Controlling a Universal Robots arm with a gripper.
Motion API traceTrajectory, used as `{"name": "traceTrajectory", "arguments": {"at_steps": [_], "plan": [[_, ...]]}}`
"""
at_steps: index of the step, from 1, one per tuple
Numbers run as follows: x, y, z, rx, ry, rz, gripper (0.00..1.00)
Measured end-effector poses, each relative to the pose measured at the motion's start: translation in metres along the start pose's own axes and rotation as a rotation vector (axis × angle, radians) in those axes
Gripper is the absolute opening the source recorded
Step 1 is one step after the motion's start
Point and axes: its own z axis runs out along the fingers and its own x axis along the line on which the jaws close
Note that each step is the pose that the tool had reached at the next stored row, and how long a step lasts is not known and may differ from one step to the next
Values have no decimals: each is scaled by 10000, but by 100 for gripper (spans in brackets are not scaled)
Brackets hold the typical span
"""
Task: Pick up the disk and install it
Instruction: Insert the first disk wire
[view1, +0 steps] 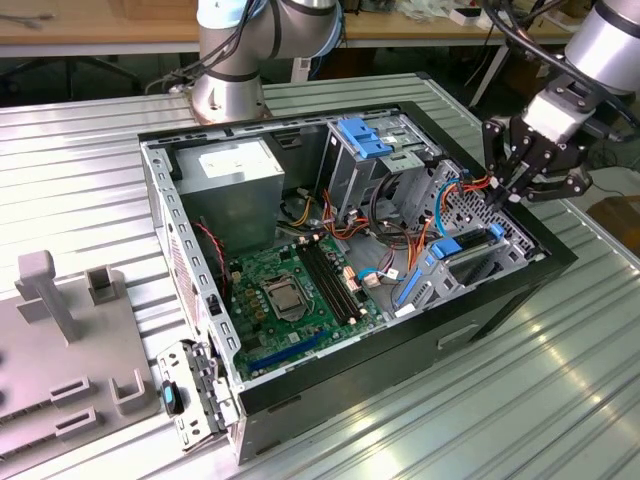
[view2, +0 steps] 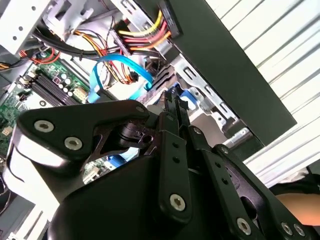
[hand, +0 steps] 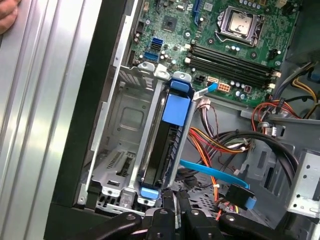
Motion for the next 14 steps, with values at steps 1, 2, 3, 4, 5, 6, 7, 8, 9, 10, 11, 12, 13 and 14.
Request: {"name": "traceTrajectory", "arguments": {"at_steps": [1,2,3,4,5,6,7,8,9,10,11,12,13,14], "plan": [[-25,-8,0,-4,11,-24,17],[-59,-18,2,-6,11,-72,17],[-96,-29,4,-9,12,-123,17],[-131,-39,6,-12,10,-186,17],[-151,-46,6,-14,8,-261,17],[-151,-51,7,-18,-3,-423,17],[-150,-55,7,-22,-14,-584,17],[-149,-59,7,-24,-21,-693,17],[-148,-64,8,-29,-38,-917,17],[-147,-67,8,-33,-49,-1077,17],[-146,-70,8,-36,-55,-1189,17],[-144,-76,8,-40,-68,-1360,17],[-142,-85,9,-42,-79,-1499,17],[-141,-92,9,-45,-87,-1597,17]]}}
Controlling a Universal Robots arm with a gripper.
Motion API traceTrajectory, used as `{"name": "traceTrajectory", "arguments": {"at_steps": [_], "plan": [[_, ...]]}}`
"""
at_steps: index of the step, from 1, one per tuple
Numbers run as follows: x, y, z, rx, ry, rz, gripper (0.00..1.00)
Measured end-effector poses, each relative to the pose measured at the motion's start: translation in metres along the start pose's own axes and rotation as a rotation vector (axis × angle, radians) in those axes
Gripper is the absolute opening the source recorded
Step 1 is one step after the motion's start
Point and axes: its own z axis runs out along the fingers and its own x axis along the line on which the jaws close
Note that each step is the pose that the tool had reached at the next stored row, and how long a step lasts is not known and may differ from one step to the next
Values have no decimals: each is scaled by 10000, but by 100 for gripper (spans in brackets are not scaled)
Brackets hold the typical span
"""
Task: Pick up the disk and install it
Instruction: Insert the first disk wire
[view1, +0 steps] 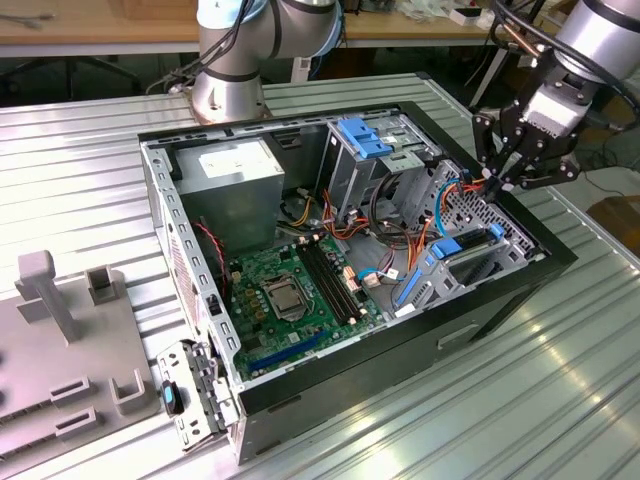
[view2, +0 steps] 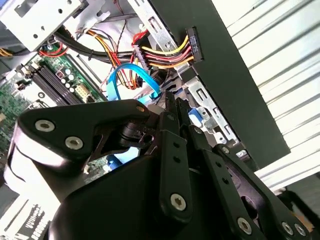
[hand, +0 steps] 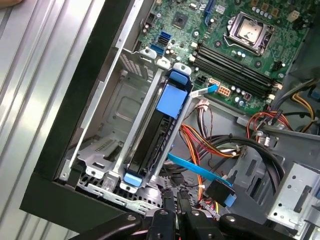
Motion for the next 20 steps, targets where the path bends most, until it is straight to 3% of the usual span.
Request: {"name": "traceTrajectory", "arguments": {"at_steps": [7,10,11,16,17,18,20], "plan": [[-5,-120,8,-5,-11,-181,18],[-1,-135,8,-6,-9,-186,24],[-2,-137,9,-6,-9,-186,31],[-3,-149,10,-9,-4,-188,31],[-4,-151,10,-9,-2,-187,23],[-4,-152,10,-10,-1,-187,23],[-4,-155,10,-10,-1,-187,11]]}}
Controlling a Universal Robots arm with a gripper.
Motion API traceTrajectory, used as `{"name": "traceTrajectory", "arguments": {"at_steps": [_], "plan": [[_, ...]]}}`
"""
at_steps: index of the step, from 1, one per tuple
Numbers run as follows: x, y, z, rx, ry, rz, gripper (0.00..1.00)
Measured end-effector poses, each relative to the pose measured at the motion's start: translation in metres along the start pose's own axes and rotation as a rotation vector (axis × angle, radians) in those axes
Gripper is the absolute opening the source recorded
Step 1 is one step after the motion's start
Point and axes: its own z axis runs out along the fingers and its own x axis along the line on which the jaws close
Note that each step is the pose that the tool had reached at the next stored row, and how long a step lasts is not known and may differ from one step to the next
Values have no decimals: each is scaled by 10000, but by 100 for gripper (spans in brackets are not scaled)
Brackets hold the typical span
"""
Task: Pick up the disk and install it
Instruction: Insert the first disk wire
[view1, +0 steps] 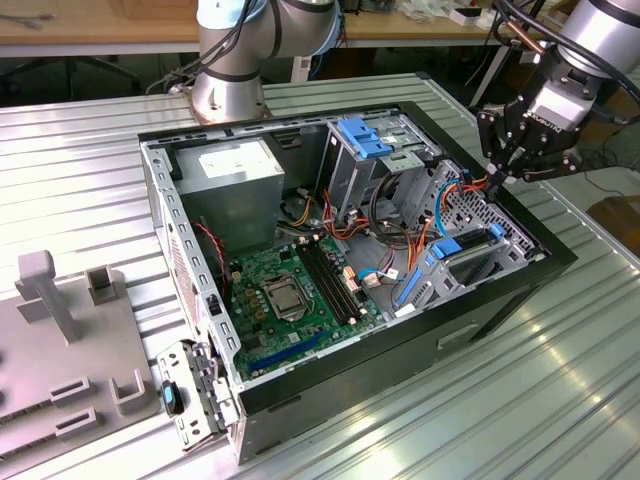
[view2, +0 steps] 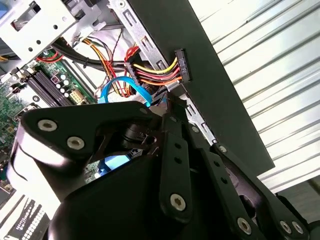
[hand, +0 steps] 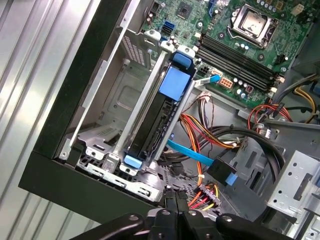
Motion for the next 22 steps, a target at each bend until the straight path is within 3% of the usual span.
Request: {"name": "traceTrajectory", "arguments": {"at_steps": [5,9,14,16,19,22], "plan": [[-14,-9,1,-8,-3,-201,11],[-52,-28,3,-24,-33,-739,11],[-49,-37,3,-35,-56,-1166,11],[-46,-42,3,-42,-60,-1315,17],[-42,-49,4,-55,-82,-1769,36],[-20,-95,6,-71,-110,-2152,37]]}}
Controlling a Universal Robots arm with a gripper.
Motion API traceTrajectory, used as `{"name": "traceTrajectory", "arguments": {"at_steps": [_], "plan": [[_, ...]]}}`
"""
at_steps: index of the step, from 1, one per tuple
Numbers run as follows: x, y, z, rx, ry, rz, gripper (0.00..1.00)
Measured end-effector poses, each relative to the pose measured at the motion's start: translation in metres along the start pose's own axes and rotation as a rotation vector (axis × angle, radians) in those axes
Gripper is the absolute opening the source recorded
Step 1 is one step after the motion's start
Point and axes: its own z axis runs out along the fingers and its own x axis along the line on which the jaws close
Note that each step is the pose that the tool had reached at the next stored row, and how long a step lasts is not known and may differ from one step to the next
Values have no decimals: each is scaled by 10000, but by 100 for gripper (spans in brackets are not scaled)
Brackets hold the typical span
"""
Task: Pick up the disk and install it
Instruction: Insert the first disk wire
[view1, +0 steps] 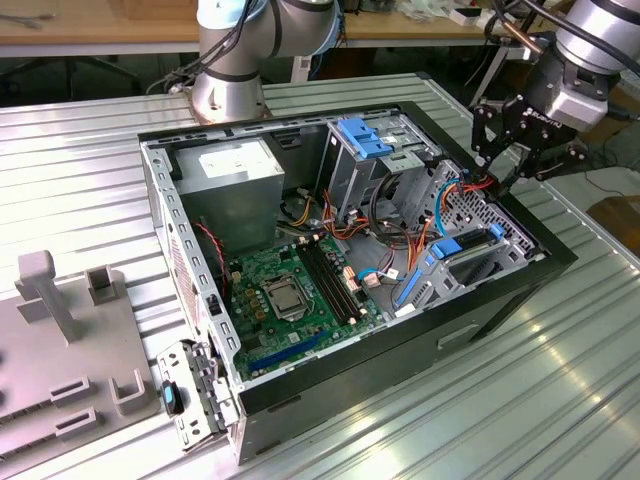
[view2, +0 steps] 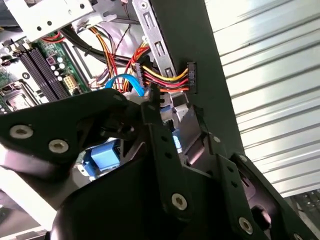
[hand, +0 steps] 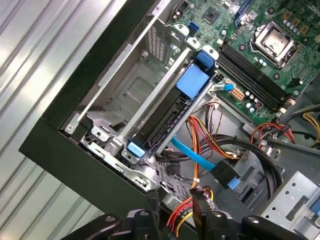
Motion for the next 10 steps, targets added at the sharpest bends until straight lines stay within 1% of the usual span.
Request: {"name": "traceTrajectory", "arguments": {"at_steps": [1,3,5,6,9,10], "plan": [[26,-32,1,-4,-9,-141,44],[44,-56,3,-7,-21,-323,44],[57,-72,4,-16,-46,-745,44],[58,-73,4,-23,-66,-1070,44],[60,-75,6,-35,-99,-1618,44],[61,-78,7,-37,-105,-1730,44]]}}
